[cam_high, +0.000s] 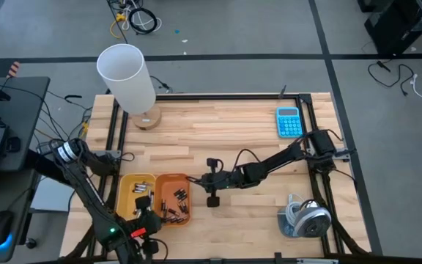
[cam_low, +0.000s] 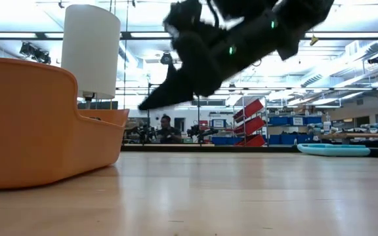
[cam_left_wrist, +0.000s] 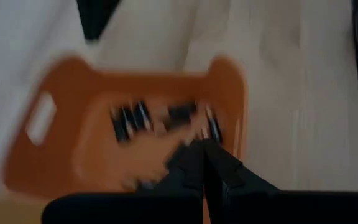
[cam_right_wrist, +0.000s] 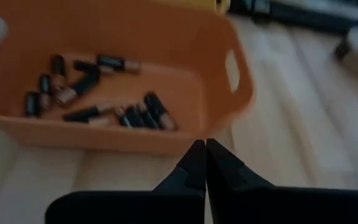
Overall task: Sort batteries
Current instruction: Return to Home Position
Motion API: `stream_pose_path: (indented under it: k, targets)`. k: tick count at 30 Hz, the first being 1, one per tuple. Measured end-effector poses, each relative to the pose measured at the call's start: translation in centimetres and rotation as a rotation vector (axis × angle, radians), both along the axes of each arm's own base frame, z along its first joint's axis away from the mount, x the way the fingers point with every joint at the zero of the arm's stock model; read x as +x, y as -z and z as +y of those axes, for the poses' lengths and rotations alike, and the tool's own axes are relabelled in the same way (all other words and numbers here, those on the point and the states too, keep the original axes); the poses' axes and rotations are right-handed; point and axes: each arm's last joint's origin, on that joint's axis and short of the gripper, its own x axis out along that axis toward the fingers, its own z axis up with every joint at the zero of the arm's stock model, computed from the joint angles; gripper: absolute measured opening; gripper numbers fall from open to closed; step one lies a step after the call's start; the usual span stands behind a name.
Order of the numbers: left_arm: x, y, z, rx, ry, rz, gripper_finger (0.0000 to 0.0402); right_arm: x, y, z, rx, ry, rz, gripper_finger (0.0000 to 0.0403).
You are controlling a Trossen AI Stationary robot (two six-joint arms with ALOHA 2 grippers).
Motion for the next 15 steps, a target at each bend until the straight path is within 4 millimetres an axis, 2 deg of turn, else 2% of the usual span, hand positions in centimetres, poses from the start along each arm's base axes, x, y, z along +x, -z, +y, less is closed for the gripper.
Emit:
stream_pose_path:
  k: [3,10,15]
  targets:
    - [-0.1,-0.9,0.3,0.117,0.06,-0.071,0.0,-0.2,-2.2,-0.4,-0.063,-0.035,-0.049,0.0]
    - [0.8,-3.1,2.1,0.338,0.127,-0.157,0.0,-0.6,-7.2,-3.7,-0.108,-0.112,-0.167,0.0]
    - [1.8,-3.7,3.4,0.46,0.158,-0.129,0.0,-1.5,-10.1,-4.2,-0.165,-0.135,-0.242,0.0]
